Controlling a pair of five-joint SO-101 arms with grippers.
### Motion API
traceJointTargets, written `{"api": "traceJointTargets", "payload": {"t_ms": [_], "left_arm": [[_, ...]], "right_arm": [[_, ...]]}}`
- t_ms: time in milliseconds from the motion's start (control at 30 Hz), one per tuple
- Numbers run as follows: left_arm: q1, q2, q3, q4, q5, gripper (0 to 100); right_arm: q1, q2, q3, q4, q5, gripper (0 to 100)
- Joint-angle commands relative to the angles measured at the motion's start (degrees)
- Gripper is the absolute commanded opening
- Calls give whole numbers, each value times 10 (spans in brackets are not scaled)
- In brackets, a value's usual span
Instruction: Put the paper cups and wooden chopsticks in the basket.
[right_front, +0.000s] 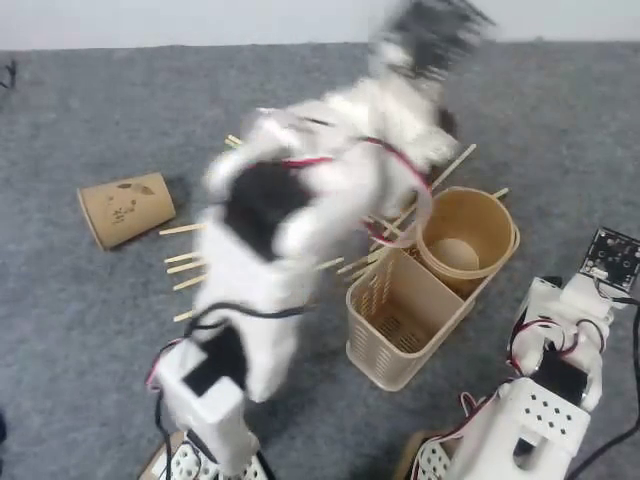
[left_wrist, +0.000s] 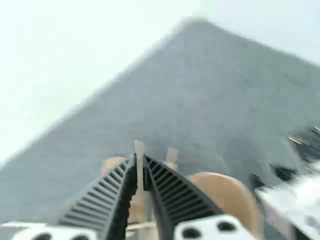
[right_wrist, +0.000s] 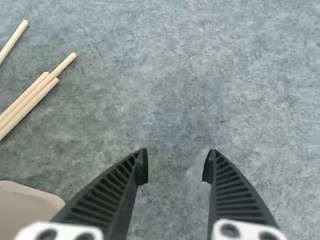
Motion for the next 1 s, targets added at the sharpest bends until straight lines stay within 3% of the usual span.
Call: {"api": "traceJointTargets", "payload": {"t_ms": [0, 133, 267, 500, 967], "left_arm": [[-215, -63, -15, 12, -21, 13], [-433, -52, 93, 12, -36, 13], [-549, -26, 243, -1, -39, 86], [-609, -18, 350, -56, -43, 248], [-722, -18, 672, -287, 5, 246]], "right_arm": [[-7, -9, -4, -15, 8, 193], [-7, -9, -4, -15, 8, 193], [-7, -9, -4, -15, 8, 193], [-7, -9, -4, -15, 8, 193], [-45, -8, 11, -22, 38, 193]]}}
